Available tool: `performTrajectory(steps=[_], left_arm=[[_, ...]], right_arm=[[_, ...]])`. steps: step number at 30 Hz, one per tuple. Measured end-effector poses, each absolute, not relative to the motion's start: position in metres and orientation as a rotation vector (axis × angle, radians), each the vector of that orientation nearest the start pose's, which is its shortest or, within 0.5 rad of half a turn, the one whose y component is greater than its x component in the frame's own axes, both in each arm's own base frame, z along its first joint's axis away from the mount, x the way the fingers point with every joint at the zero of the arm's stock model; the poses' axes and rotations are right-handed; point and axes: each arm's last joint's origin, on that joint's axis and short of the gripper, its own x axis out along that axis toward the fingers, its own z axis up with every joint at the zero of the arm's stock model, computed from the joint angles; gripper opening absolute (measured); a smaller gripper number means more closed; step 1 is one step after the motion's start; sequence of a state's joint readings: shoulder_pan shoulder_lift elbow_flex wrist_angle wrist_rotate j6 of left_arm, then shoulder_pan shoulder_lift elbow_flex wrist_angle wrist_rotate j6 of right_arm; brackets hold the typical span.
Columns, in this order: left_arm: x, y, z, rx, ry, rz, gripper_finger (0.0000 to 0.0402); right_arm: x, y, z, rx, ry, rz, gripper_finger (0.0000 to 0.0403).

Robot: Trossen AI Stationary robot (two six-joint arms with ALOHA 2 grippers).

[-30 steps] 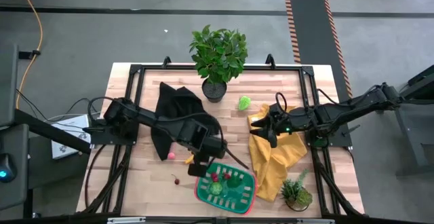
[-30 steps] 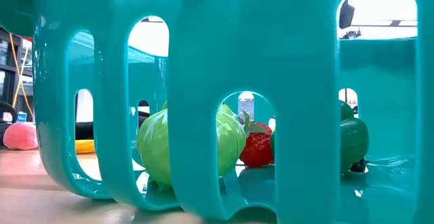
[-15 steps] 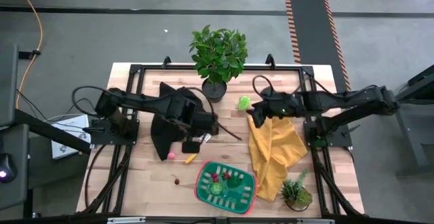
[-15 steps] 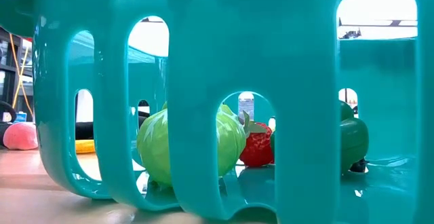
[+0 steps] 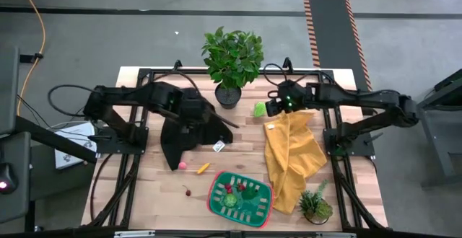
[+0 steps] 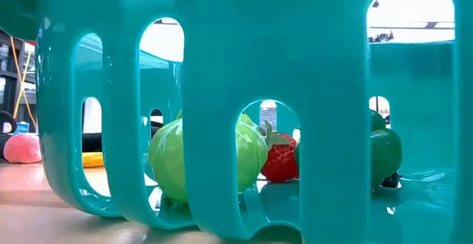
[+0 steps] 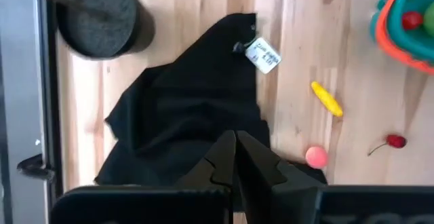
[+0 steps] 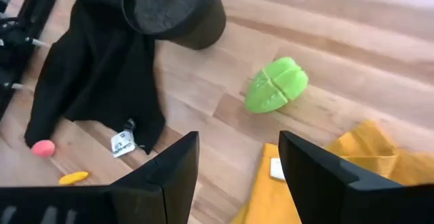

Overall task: Pick and placing Produce into tupperware
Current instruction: Put the green star fruit into the blue bin

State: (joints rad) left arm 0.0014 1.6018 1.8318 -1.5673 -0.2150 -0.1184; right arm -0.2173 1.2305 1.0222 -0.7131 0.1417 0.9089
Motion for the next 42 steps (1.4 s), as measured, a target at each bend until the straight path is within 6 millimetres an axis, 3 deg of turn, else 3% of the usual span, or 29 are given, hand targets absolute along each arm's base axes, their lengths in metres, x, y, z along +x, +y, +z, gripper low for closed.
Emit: performTrajectory(steps=[11,19,33,42], left_arm=[[0.234,0.014,0.392,0.032,1.301,0.291,0.0005],[0.22,0.014,0.384,0.041,1.325,0.282,0.0005],[0.214,0.013,0.363,0.037,1.395,0.279,0.0005],[0.216,0.013,0.362,0.019,1.374,0.262,0.0005]], right_arm=[[0.261,-0.081,0.247,1.002,0.803,-0.801,0.0193],[0.27,-0.092,0.238,1.119,0.751,-0.845,0.0193],[0.265,-0.099,0.236,1.213,0.72,-0.932,0.0193],[0.262,-0.099,0.235,1.183,0.731,-0.978,0.0193]])
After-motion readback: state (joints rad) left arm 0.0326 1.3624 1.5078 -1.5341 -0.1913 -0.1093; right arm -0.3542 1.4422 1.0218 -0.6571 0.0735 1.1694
